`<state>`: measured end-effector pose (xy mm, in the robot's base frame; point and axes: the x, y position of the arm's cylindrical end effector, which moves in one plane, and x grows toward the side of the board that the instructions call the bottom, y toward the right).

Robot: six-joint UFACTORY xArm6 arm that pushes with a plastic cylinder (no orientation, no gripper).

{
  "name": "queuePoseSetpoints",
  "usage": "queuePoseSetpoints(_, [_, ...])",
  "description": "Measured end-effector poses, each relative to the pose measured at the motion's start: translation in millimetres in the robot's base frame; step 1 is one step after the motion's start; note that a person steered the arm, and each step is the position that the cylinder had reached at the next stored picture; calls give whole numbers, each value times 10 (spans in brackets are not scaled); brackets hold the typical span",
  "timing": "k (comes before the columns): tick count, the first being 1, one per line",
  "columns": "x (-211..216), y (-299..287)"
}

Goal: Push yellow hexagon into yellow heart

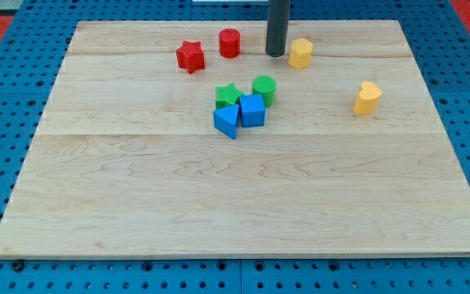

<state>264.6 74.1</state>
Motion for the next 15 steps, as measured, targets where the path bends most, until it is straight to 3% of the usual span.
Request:
queuePoseSetpoints(1, [-32, 358])
queuePoseSetpoints(3, [583, 496])
queuePoseSetpoints(6, [2, 684])
queuePoseSetpoints(9, [793, 851])
queuePoseSetpoints(15, [639, 972])
